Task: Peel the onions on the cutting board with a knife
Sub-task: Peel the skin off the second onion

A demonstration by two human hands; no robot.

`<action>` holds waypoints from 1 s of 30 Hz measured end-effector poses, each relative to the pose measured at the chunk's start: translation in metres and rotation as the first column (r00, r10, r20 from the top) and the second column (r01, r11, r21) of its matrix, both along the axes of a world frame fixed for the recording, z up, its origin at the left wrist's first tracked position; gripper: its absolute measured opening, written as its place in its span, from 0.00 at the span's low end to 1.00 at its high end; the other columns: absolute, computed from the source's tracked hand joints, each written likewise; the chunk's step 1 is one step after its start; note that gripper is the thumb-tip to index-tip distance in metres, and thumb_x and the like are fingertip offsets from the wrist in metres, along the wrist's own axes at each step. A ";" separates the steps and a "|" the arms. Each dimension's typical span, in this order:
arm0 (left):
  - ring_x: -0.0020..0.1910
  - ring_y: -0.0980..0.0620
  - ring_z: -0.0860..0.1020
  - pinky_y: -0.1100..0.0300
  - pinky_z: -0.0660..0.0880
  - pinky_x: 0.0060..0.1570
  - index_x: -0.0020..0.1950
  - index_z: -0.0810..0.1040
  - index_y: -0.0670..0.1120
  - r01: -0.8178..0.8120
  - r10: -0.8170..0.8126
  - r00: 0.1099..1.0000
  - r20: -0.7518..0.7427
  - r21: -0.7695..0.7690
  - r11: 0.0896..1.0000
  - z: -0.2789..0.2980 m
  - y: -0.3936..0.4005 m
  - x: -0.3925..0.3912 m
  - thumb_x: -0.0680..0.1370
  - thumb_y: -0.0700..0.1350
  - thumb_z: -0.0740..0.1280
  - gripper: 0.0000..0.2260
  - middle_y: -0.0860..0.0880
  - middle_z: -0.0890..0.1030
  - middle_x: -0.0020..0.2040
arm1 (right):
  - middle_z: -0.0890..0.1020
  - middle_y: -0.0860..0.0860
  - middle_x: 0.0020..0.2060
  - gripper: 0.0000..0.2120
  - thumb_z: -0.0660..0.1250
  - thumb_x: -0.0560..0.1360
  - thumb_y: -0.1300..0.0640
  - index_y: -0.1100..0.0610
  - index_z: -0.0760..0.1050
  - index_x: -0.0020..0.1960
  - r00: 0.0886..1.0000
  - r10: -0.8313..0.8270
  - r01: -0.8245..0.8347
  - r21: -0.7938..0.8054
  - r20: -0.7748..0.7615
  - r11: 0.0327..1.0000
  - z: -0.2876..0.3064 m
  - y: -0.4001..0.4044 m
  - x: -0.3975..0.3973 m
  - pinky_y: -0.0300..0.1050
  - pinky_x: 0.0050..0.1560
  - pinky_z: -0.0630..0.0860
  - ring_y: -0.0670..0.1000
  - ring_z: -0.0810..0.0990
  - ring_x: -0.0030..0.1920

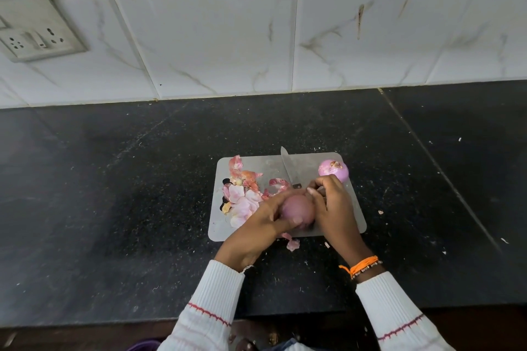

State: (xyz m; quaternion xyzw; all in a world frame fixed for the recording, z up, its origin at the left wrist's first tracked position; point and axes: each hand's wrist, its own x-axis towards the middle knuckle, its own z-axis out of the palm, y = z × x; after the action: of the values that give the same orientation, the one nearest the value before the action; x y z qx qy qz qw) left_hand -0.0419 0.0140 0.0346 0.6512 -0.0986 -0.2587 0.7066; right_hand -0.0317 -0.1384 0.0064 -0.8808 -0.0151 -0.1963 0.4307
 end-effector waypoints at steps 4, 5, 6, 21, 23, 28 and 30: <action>0.60 0.52 0.75 0.61 0.76 0.56 0.63 0.72 0.52 -0.066 0.066 0.997 -0.028 -0.028 0.997 -0.001 -0.001 0.003 0.75 0.33 0.65 0.20 0.46 0.75 0.62 | 0.79 0.49 0.39 0.08 0.65 0.72 0.71 0.60 0.78 0.45 0.998 -0.061 0.064 0.136 -0.026 0.989 -0.002 -0.008 0.001 0.32 0.42 0.74 0.45 0.78 0.40; 0.59 0.51 0.76 0.61 0.77 0.55 0.62 0.72 0.52 -0.102 0.101 0.994 -0.039 -0.037 0.994 -0.002 -0.002 0.004 0.75 0.33 0.66 0.20 0.46 0.75 0.62 | 0.79 0.48 0.37 0.11 0.63 0.71 0.73 0.60 0.78 0.44 0.997 -0.063 0.070 0.170 -0.044 0.983 0.000 -0.008 0.000 0.30 0.42 0.75 0.44 0.79 0.40; 0.59 0.49 0.76 0.60 0.77 0.55 0.61 0.73 0.51 -0.137 0.134 0.989 -0.055 -0.057 0.989 -0.003 -0.002 0.005 0.74 0.32 0.66 0.20 0.45 0.76 0.62 | 0.79 0.46 0.35 0.13 0.62 0.70 0.74 0.59 0.78 0.42 0.997 -0.059 0.069 0.188 -0.056 0.980 0.002 -0.007 -0.002 0.29 0.42 0.74 0.43 0.79 0.39; 0.47 0.46 0.81 0.63 0.81 0.39 0.60 0.72 0.39 -0.427 0.356 0.883 -0.306 -0.209 0.880 -0.001 -0.003 0.006 0.72 0.34 0.68 0.17 0.41 0.81 0.50 | 0.83 0.48 0.41 0.07 0.71 0.70 0.64 0.55 0.78 0.46 0.991 0.113 -0.076 0.397 -0.070 0.915 0.018 0.007 -0.011 0.36 0.43 0.79 0.45 0.82 0.44; 0.48 0.46 0.81 0.63 0.81 0.39 0.59 0.72 0.40 -0.438 0.380 0.882 -0.280 -0.184 0.880 -0.001 -0.003 0.005 0.71 0.34 0.69 0.17 0.41 0.80 0.51 | 0.83 0.48 0.41 0.07 0.72 0.70 0.64 0.55 0.78 0.46 0.992 0.105 -0.071 0.381 -0.069 0.922 0.018 0.009 -0.012 0.37 0.42 0.79 0.44 0.82 0.43; 0.49 0.45 0.81 0.64 0.80 0.38 0.55 0.74 0.42 -0.438 0.399 0.886 -0.238 -0.141 0.888 0.000 -0.004 0.004 0.69 0.36 0.71 0.16 0.40 0.81 0.52 | 0.82 0.48 0.40 0.09 0.72 0.68 0.64 0.56 0.78 0.46 0.994 0.075 -0.045 0.343 -0.075 0.938 0.020 0.011 -0.013 0.36 0.41 0.80 0.42 0.82 0.41; 0.48 0.46 0.81 0.64 0.80 0.38 0.55 0.74 0.42 -0.436 0.396 0.886 -0.242 -0.144 0.888 0.001 -0.005 0.003 0.70 0.36 0.71 0.15 0.40 0.81 0.52 | 0.82 0.48 0.40 0.09 0.72 0.67 0.64 0.56 0.78 0.46 0.995 0.068 -0.039 0.331 -0.077 0.943 0.020 0.010 -0.014 0.34 0.40 0.79 0.42 0.82 0.40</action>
State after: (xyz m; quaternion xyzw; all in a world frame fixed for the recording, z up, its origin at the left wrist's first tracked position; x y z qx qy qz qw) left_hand -0.0385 0.0094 0.0351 0.5546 0.0928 -0.1558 0.8121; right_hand -0.0453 -0.1280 0.0264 -0.8036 0.0126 -0.1455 0.5769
